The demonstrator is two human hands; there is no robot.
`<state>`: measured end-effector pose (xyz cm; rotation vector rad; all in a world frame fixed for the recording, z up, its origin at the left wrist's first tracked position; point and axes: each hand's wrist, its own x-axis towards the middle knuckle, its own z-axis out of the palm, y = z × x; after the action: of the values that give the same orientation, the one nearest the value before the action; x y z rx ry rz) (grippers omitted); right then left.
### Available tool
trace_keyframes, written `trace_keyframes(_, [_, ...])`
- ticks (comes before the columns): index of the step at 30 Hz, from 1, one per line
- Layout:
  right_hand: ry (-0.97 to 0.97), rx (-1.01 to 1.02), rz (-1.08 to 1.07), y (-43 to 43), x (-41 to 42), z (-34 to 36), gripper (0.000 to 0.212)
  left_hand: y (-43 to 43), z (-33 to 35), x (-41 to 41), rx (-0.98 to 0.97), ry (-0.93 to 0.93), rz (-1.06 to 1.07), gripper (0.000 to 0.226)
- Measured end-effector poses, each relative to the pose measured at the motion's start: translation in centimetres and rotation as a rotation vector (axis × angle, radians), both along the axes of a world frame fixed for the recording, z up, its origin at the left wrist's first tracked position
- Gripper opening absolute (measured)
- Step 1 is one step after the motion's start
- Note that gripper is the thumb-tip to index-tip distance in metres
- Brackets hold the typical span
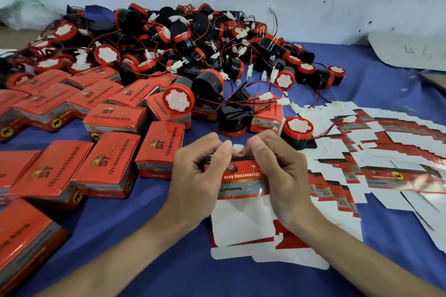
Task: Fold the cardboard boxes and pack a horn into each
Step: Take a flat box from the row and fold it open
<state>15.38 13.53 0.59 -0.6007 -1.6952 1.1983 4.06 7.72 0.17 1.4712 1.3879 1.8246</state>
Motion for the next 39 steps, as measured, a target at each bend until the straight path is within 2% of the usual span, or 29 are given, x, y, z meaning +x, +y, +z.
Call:
trace_keyframes(3, [0.022,0.085,-0.05,0.6,0.2,0.2,0.027,0.1,0.2,-0.2,-0.046,-0.004,-0.084,0.022])
trace_keyframes(5, [0.042,0.189,-0.132,1.3,0.5,0.3,0.031,0.2,0.2,-0.6,-0.116,0.098,-0.119,0.043])
trace_keyframes(7, [0.025,0.264,-0.239,1.8,0.8,0.6,0.016,0.3,0.2,-0.9,-0.186,0.171,-0.112,0.056])
trace_keyframes(9, [0.027,0.296,-0.367,2.0,0.9,0.8,0.009,0.4,0.1,-1.1,-0.15,0.198,0.008,0.056])
trace_keyframes(11, [0.005,0.282,-0.4,1.8,1.0,0.8,0.016,0.7,0.2,-1.3,-0.051,0.18,0.221,0.049])
trace_keyframes(13, [-0.083,0.148,-0.257,1.0,0.7,1.1,0.02,0.8,0.3,-1.3,0.035,0.132,0.337,0.04])
trace_keyframes(14, [-0.097,0.032,-0.134,0.6,0.3,1.2,0.017,0.8,0.3,-1.1,0.041,0.142,0.314,0.039])
trace_keyframes(16, [-0.038,-0.2,0.081,0.0,-0.1,1.1,0.014,0.8,-0.4,-0.3,-0.016,0.197,0.145,0.044])
trace_keyframes(18, [0.005,-0.354,0.17,0.2,0.1,1.1,0.016,0.6,-1.3,0.4,-0.068,0.211,-0.005,0.051])
trace_keyframes(21, [0.056,-0.513,0.313,1.1,1.0,1.4,0.025,0.7,-2.3,0.5,-0.06,0.338,-0.083,0.057])
trace_keyframes(23, [-0.008,-0.511,0.33,1.6,1.3,1.6,0.03,1.2,-2.7,0.5,-0.079,0.421,-0.091,0.058])
trace_keyframes(26, [-0.089,-0.434,0.289,1.7,1.3,1.4,0.027,1.9,-3.2,0.5,-0.206,0.544,0.036,0.062])
trace_keyframes(30, [-0.161,-0.389,0.173,1.9,1.3,1.5,0.018,1.0,-3.4,0.0,-0.238,0.52,-0.189,0.066])
trace_keyframes(32, [-0.287,-0.21,0.034,2.1,1.3,1.2,0.016,0.6,-3.0,-0.1,-0.279,0.486,-0.246,0.08])
trace_keyframes(35, [-0.486,0.429,-0.197,2.3,1.1,0.7,0.019,0.6,-1.5,-0.4,-0.146,0.258,-0.159,0.093])
trace_keyframes(37, [-0.528,0.816,-0.174,2.5,1.2,0.6,0.022,0.6,-1.2,-0.8,0.006,0.215,-0.076,0.089])
trace_keyframes(39, [-0.618,1.015,-0.015,2.6,1.4,0.4,0.034,0.7,-1.2,-1.0,0.052,0.223,-0.051,0.089])
